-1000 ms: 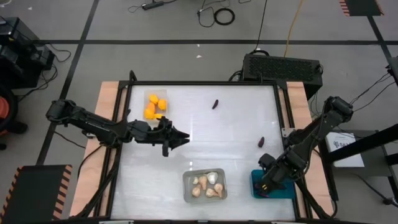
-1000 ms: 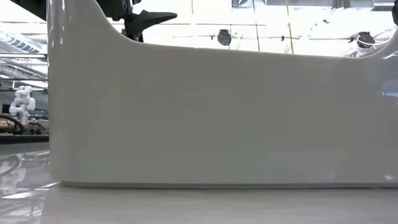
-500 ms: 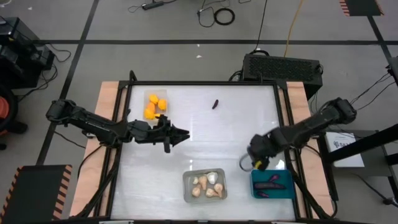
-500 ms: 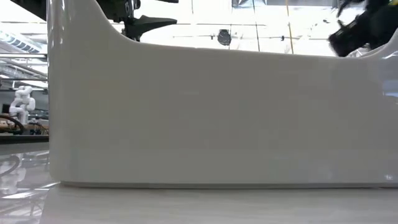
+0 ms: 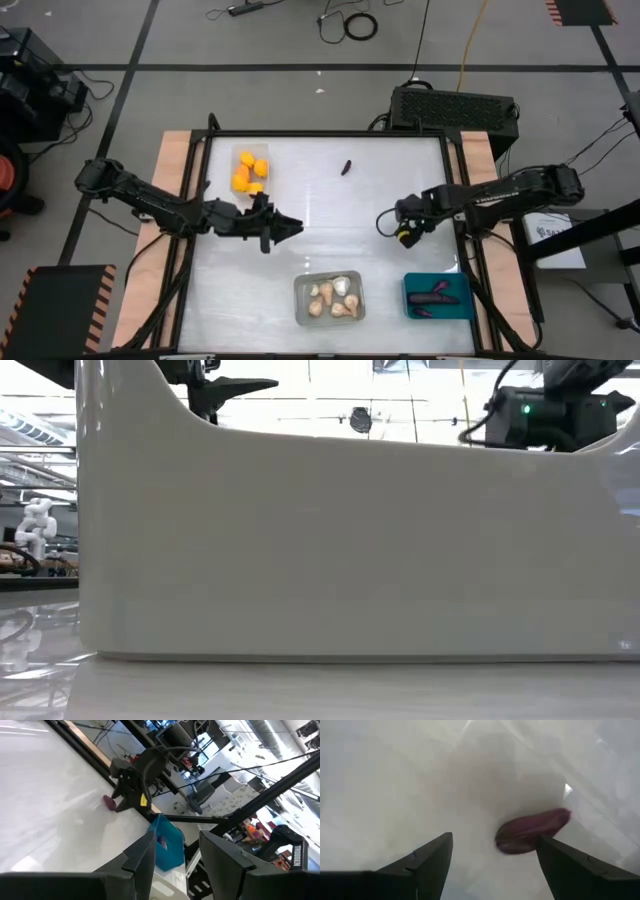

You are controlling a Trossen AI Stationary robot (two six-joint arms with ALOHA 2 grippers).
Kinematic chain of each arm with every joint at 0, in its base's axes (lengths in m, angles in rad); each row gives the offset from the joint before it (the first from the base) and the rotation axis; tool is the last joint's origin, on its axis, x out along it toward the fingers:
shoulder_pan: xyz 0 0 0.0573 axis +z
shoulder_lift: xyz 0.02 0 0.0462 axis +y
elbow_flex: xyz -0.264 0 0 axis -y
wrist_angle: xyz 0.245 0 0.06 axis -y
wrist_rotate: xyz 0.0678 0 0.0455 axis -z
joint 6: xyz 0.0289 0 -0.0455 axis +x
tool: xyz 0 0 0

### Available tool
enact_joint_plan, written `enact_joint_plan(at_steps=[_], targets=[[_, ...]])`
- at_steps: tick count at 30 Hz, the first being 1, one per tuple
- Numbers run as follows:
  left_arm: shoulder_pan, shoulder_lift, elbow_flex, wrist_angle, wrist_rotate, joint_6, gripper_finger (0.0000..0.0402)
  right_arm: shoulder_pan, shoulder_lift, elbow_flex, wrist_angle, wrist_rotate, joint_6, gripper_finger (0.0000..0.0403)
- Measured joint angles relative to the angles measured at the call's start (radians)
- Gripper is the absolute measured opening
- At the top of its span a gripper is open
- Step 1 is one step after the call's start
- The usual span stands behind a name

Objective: Sort produce into baskets
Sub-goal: Put the eggplant into the blue bin

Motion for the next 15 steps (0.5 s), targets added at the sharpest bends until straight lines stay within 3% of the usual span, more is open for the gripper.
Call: enact_joint_plan(at_steps=[15], targets=[[-0.014,-0.001,0.000,-0.048,-0.080,-0.057,0.0160,-0.018,-0.001,-0.077,0.029,0.120,0.083,0.0277]])
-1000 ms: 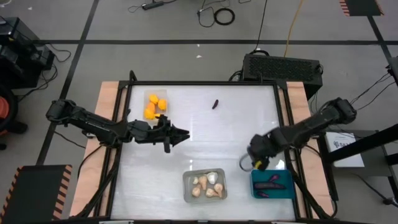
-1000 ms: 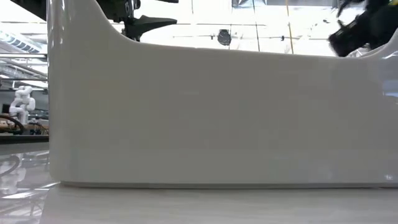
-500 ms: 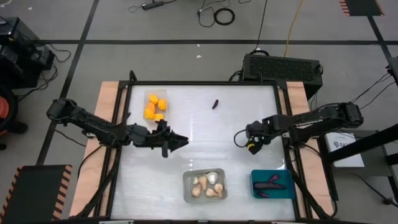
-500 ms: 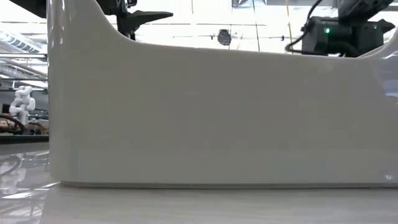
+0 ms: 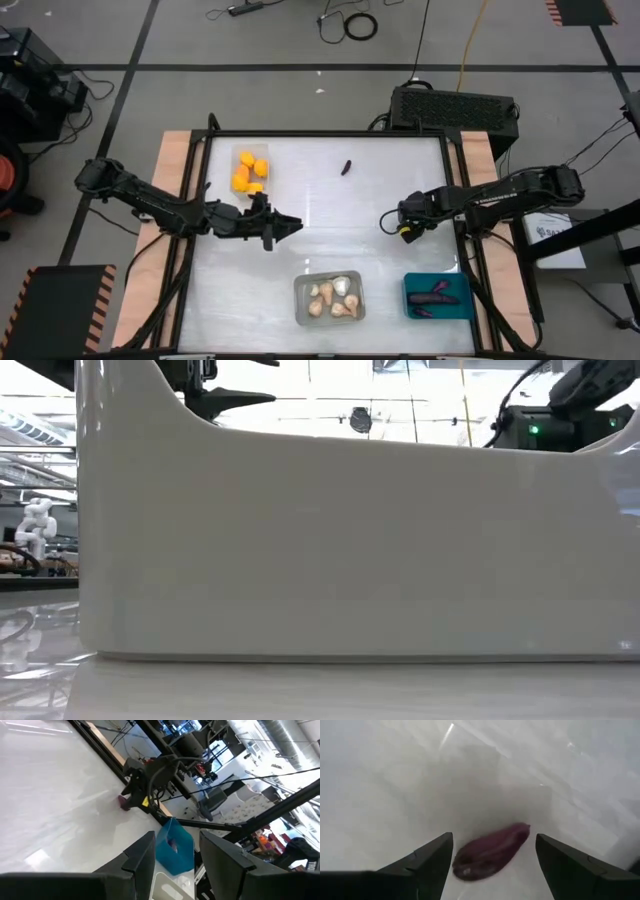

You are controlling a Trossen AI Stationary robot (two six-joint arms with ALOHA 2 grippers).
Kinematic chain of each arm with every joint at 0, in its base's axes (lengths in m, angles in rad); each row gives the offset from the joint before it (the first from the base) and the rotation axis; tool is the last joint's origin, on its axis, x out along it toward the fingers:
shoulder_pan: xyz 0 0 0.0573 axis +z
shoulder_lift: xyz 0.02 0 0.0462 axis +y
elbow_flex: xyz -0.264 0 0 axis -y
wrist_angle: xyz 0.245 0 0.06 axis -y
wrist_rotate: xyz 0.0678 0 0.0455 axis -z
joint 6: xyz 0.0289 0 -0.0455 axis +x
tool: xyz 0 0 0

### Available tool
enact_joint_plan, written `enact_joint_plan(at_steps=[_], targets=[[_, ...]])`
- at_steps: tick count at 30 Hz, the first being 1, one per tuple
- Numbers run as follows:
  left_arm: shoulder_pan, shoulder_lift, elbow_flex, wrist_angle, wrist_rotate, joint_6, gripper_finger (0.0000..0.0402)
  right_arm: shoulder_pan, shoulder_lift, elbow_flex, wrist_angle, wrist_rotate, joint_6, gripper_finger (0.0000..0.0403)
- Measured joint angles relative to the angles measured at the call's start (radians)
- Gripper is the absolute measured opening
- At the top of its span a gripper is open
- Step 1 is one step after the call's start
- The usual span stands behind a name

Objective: Sort produce into baskets
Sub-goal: Put the eggplant into the blue bin

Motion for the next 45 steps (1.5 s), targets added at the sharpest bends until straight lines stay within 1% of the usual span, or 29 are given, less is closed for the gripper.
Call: enact_joint_plan(at_steps=[3,7,11,15,27,32,34,38,41,45], targets=[[-0.005,0.000,0.000,0.000,-0.001,-0.018,0.0160,0.000,0.000,-0.036,0.043,-0.001,0.022,0.0276],[-0.012,0.000,0.000,-0.002,-0.004,-0.020,0.0160,0.002,-0.001,-0.043,0.052,-0.002,0.038,0.0275],[-0.014,0.000,0.000,-0.020,-0.005,-0.022,0.0160,0.002,-0.001,-0.045,0.065,-0.003,0.028,0.0256],[-0.014,0.000,0.000,-0.024,-0.006,-0.022,0.0160,0.002,-0.001,-0.046,0.079,-0.021,0.026,0.0218],[-0.014,0.000,0.000,-0.031,-0.005,-0.021,0.0160,0.028,0.001,-0.041,0.113,-0.071,0.020,0.0084],[-0.016,0.000,0.000,-0.053,-0.005,-0.021,0.0160,0.044,0.002,-0.018,0.129,-0.117,0.020,0.0039],[-0.016,0.000,0.000,-0.054,-0.005,-0.020,0.0160,0.052,0.002,-0.006,0.132,-0.119,0.020,0.0025],[-0.016,0.000,0.000,-0.060,-0.005,-0.020,0.0160,0.071,0.002,0.040,0.138,-0.139,0.020,0.0011],[-0.016,0.000,0.000,-0.081,-0.005,-0.020,0.0160,0.097,0.002,0.098,0.135,-0.141,0.020,0.0010],[-0.016,0.000,0.000,-0.100,-0.005,-0.019,0.0160,0.159,0.002,0.184,0.136,-0.164,0.039,0.0012]])
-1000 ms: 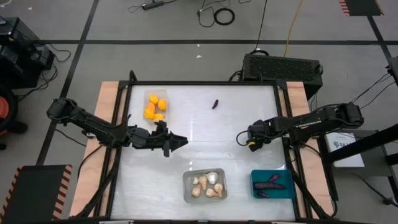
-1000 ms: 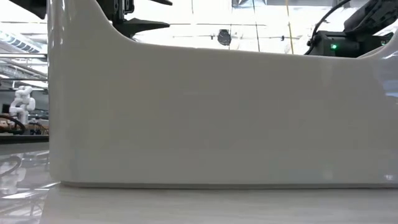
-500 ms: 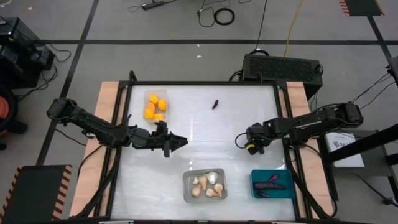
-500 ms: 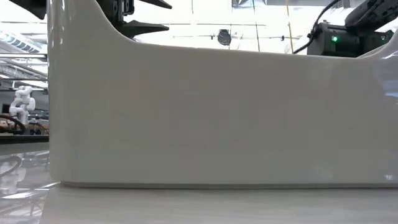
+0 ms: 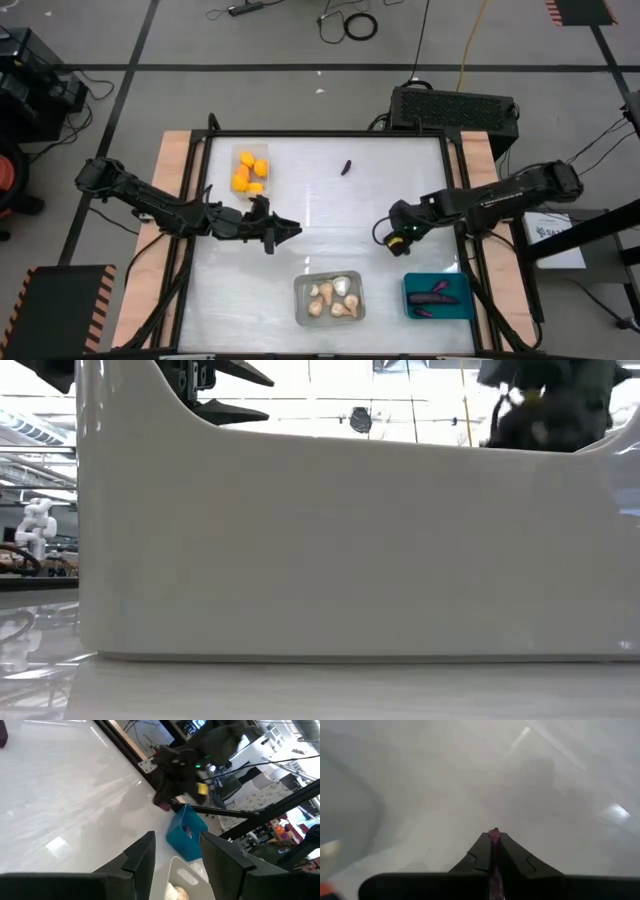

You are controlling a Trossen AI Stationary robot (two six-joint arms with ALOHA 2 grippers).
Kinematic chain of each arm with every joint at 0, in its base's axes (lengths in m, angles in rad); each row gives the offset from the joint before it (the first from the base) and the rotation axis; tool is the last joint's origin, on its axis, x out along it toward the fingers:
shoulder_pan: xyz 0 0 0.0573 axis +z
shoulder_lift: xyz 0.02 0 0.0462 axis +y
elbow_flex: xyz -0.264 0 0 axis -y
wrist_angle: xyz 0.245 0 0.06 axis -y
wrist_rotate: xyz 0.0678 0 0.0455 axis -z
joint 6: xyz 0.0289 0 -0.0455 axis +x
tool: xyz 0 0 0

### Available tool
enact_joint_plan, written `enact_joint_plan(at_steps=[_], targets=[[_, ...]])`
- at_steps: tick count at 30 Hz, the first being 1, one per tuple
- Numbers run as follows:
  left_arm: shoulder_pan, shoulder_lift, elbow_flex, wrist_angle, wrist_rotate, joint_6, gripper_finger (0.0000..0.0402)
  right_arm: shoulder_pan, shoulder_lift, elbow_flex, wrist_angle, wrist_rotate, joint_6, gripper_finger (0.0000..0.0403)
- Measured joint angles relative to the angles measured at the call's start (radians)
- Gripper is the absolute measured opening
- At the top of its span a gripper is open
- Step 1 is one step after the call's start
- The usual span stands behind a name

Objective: Sort produce into baskets
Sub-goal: Put the eggplant into the blue bin

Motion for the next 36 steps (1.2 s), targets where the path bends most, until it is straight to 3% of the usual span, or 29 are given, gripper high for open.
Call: enact_joint_plan(at_steps=[11,18,22,28,36], targets=[[0.000,0.000,0.000,-0.062,0.000,0.008,0.0160,0.399,0.000,0.126,0.009,-0.073,0.288,0.0013],[0.000,0.000,0.000,-0.109,0.000,0.035,0.0160,0.628,0.013,0.126,-0.057,0.067,0.583,0.0043],[0.002,0.000,0.000,-0.103,-0.011,0.054,0.0160,0.675,0.030,0.126,-0.125,0.072,0.663,0.0079],[0.002,0.000,0.000,-0.100,-0.021,0.032,0.0160,0.679,0.035,0.126,-0.167,0.084,0.636,0.0127],[-0.001,0.000,0.000,-0.043,-0.022,-0.004,0.0160,0.588,0.035,0.126,-0.231,0.273,0.477,0.0162]])
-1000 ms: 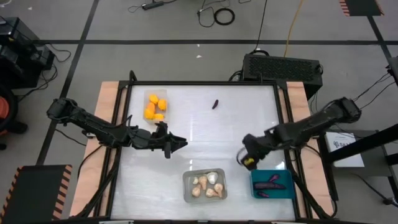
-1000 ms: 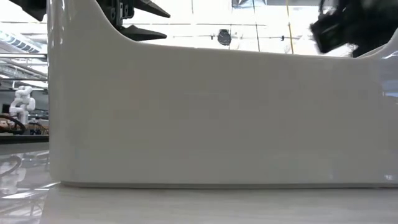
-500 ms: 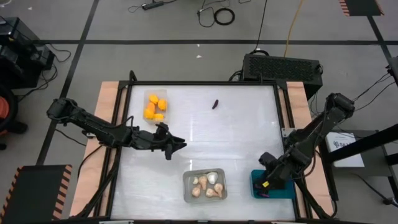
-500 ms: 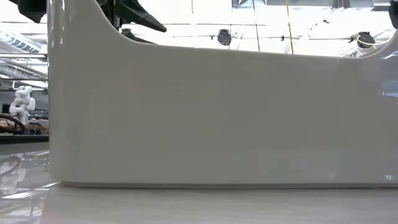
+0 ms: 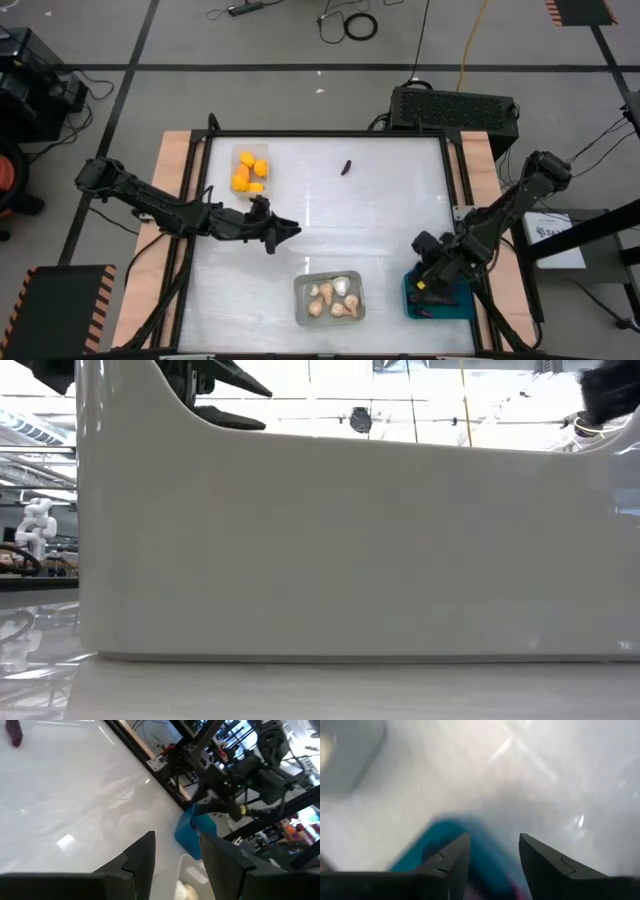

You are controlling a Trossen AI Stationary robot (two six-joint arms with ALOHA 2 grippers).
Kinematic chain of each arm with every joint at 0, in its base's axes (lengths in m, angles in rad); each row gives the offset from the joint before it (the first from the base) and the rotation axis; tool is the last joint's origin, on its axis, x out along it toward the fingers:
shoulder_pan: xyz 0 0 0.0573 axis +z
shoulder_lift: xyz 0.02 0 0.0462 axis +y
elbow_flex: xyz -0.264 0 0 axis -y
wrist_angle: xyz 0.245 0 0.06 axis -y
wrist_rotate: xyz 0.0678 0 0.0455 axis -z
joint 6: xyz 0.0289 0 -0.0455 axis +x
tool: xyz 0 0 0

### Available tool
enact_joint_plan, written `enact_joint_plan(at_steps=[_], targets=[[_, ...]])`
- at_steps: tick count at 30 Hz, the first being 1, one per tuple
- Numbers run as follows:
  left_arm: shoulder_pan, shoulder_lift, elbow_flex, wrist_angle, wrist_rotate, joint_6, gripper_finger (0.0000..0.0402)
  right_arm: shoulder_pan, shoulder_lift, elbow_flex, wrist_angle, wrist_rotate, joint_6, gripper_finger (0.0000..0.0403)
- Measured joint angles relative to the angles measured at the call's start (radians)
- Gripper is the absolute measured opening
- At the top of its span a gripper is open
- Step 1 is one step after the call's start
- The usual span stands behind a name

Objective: Sort produce into baskets
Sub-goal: Put the eggplant into the blue bin

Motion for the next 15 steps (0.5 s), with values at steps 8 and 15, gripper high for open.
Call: enact_joint_plan(at_steps=[8,15], targets=[[-0.018,0.011,0.000,0.028,-0.036,-0.156,0.0160,-0.321,0.000,0.000,0.073,0.218,-0.216,0.0169],[-0.105,0.093,0.010,0.083,-0.071,-0.212,0.0160,-0.688,0.000,0.000,0.471,0.230,-0.575,0.0169]])
